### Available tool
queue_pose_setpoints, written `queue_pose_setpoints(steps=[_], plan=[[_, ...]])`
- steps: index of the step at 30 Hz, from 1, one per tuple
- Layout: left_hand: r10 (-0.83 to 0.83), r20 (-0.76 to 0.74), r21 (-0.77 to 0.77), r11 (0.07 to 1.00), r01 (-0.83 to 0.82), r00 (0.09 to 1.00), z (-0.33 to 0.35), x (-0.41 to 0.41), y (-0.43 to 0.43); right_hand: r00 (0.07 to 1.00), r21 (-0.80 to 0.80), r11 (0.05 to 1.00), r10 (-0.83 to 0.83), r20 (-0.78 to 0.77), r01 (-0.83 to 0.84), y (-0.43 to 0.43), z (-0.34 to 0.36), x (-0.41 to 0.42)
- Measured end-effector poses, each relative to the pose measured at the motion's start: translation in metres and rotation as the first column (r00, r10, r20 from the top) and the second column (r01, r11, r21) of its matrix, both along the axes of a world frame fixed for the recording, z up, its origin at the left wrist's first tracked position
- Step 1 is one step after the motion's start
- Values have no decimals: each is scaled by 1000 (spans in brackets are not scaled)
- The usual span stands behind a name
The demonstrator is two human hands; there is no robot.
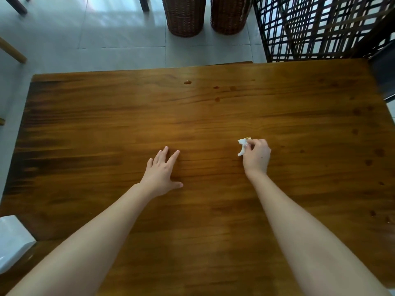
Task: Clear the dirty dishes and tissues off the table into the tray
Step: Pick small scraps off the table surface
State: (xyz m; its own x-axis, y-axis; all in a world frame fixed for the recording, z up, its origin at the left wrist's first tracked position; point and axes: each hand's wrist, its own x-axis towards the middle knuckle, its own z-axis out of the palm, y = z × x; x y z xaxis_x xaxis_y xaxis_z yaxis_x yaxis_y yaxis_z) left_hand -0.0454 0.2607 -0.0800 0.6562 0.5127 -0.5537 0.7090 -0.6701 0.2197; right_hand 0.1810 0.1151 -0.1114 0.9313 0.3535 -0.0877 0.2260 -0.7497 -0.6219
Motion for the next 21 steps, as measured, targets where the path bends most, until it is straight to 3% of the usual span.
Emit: queue_pose_setpoints(steps=[3, 7, 13, 15, 18, 21], plan=[[-1, 4, 5, 1000, 1, 1000, -2, 8, 4, 977, 29, 977, 212, -35, -211, 2, 3, -28], [1, -2, 29, 1000, -1, 1000, -3, 23, 8, 869, 58, 867, 493, 32, -494, -5, 2, -87], [-7, -7, 60, 998, 7, 1000, -2, 39, 22, 781, 6, 782, 621, 68, -623, -14, 0, -86], [-6, -12, 57, 998, 7, 1000, 0, 41, 30, 834, 32, 834, 549, 59, -551, -6, 0, -62], [-13, -31, 57, 998, 15, 999, 2, 43, 41, 949, 74, 946, 316, 7, -316, 7, 2, -12], [-10, -49, 57, 998, 13, 999, 3, 50, 52, 986, 44, 985, 165, 8, -165, 14, 1, 17]])
